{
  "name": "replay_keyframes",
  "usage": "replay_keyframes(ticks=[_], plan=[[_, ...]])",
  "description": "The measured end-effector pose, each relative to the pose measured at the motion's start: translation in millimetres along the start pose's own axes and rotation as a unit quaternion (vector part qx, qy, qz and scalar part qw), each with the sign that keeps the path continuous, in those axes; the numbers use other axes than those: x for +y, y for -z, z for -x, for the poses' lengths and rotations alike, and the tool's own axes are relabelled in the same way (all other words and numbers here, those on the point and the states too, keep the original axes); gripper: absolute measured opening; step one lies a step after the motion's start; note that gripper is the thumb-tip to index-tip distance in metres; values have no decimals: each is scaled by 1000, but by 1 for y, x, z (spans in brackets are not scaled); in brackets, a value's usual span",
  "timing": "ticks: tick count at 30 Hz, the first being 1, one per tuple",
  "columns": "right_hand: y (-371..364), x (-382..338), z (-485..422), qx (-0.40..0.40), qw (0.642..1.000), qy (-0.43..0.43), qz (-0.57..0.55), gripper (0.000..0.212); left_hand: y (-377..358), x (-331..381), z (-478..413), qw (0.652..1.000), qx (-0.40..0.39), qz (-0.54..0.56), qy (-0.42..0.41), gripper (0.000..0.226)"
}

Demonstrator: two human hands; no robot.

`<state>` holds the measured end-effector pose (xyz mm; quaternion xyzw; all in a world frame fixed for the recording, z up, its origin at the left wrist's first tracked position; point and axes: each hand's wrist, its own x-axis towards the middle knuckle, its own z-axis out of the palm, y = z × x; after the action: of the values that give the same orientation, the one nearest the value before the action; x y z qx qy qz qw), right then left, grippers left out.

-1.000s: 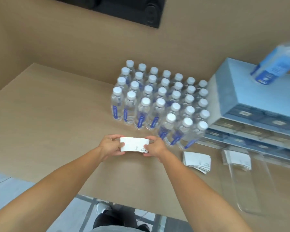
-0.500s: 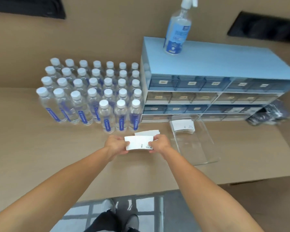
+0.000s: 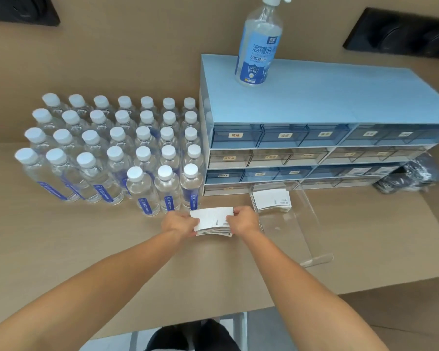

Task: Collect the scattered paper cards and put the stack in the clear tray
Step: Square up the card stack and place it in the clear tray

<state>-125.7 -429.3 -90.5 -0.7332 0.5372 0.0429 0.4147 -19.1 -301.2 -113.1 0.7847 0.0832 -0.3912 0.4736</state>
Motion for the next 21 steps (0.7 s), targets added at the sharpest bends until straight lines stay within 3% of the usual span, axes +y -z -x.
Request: replay_keyframes(ticks=[14, 17, 21], plan=[[9, 0, -16, -16, 993, 45, 105, 28, -10, 6, 5, 1000, -8, -18, -1, 10], [9, -5, -13, -23, 988, 33, 152, 37, -14, 10, 8, 989, 4, -144, -39, 12], [8, -15, -15, -63, 967, 90, 229, 74, -11, 20, 19, 915, 20, -377, -143, 28]])
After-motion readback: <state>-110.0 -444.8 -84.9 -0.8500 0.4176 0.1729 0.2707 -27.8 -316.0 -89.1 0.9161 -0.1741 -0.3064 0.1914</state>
